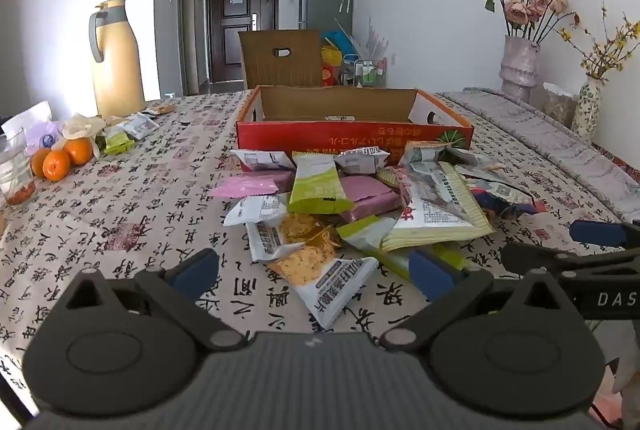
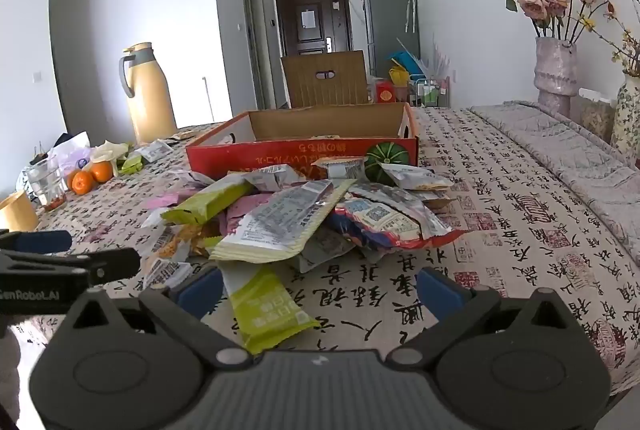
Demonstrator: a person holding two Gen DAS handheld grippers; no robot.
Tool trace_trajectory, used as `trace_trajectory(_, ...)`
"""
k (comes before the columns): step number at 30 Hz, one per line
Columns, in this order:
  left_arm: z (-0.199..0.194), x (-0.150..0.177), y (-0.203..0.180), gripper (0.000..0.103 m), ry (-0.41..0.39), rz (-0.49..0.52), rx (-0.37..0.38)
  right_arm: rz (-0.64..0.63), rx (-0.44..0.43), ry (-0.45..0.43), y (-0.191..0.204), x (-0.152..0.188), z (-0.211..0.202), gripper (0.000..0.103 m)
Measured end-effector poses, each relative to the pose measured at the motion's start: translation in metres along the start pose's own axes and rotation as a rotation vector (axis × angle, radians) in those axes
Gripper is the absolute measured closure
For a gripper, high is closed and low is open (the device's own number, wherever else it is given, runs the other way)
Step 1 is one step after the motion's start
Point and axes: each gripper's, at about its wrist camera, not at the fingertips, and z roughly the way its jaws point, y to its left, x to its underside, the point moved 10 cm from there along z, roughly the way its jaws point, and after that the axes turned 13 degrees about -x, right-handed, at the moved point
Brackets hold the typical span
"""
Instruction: Organize snacks
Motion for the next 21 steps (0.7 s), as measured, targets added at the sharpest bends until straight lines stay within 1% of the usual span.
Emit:
trace_trajectory(2, -0.004, 0.001, 0.001, 0.0, -0.005, -0.001, 0.0, -0.001, 0.001, -0.003, 0.0, 0.0, -0.001, 0.0)
trace_trajectory(3, 0.0, 0.002, -0.003, 0.0, 0.019, 0.008, -0.005, 0.0, 0.001, -0.002, 0.0, 0.0, -0.001, 0.0)
trace_trajectory(7, 0.0, 0.002, -0.007, 0.0, 0.021, 0.004, -0.014, 0.003, -0.001, 0.003, 0.0, 0.001, -0.002, 0.0)
trace_trajectory(8, 0.001, 0.003, 0.0, 0.0, 0.021, -0.004, 0.004, 0.004, -0.001, 0.005, -0.001, 0.001, -0.001, 0.0)
trace_trajectory(9, 0.001, 0.003, 0.0, 0.0, 0.021, -0.005, 0.004, 0.002, 0.004, 0.005, -0.003, -0.004, -0.008, 0.0)
trace_trajectory(13, 0.001, 0.003, 0.0, 0.0, 0.02, -0.007, 0.006, 0.003, 0.004, 0.01, -0.006, -0.009, -0.005, 0.0)
trace_trajectory(15, 0.001, 0.003, 0.0, 0.0, 0.02, -0.006, 0.006, -0.003, 0.009, 0.001, -0.002, 0.001, -0.003, 0.0)
trace_trajectory(21, 0.001, 0.003, 0.0, 0.0, 0.019, -0.007, 0.008, -0.003, 0.008, 0.0, -0.002, 0.002, -0.003, 0.0)
